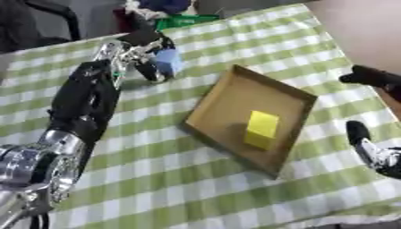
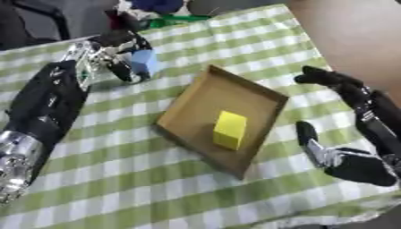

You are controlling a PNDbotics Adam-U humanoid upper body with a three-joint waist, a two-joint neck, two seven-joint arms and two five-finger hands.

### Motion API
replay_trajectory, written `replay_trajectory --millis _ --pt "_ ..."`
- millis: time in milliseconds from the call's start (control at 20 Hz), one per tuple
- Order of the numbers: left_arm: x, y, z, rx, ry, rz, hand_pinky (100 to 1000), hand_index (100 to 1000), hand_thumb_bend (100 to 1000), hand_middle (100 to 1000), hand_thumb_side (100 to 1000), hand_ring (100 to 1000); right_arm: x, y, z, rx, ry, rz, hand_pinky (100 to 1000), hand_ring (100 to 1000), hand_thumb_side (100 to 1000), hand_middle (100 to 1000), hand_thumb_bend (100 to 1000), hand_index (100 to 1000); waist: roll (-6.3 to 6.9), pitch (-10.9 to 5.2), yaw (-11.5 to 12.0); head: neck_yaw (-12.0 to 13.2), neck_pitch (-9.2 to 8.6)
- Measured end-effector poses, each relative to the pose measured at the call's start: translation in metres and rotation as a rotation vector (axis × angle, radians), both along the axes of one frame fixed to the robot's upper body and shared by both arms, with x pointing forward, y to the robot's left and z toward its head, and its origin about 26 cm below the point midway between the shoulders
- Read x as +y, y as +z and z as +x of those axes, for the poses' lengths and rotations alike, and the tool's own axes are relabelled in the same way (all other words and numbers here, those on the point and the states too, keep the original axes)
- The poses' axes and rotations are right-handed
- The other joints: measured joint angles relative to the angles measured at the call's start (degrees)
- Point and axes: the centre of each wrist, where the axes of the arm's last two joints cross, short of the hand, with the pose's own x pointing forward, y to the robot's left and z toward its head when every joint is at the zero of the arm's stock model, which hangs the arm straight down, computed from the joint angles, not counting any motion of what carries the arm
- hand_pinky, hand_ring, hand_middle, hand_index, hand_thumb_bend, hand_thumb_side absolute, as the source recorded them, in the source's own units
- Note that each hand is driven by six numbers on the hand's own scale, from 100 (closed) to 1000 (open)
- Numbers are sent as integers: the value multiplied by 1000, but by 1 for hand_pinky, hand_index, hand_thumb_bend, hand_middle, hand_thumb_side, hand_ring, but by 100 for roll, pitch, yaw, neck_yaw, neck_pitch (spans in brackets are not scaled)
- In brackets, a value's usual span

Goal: Pick up objects on the table and place them in the box.

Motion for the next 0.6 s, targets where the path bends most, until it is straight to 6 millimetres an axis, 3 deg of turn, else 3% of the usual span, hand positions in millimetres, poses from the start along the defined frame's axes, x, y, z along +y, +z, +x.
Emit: replay_trajectory --millis 400,600 --pt "-14 43 -2 -131 -151 5 742 728 249 519 100 569 0 0 0 1 3 -3 916 887 515 834 100 1000 -15 -77 51 -27 -1" --pt "-37 57 -6 -178 -314 65 754 744 265 537 100 584 2 -1 0 9 22 -12 916 886 517 834 100 1000 -33 -105 55 -64 -1"
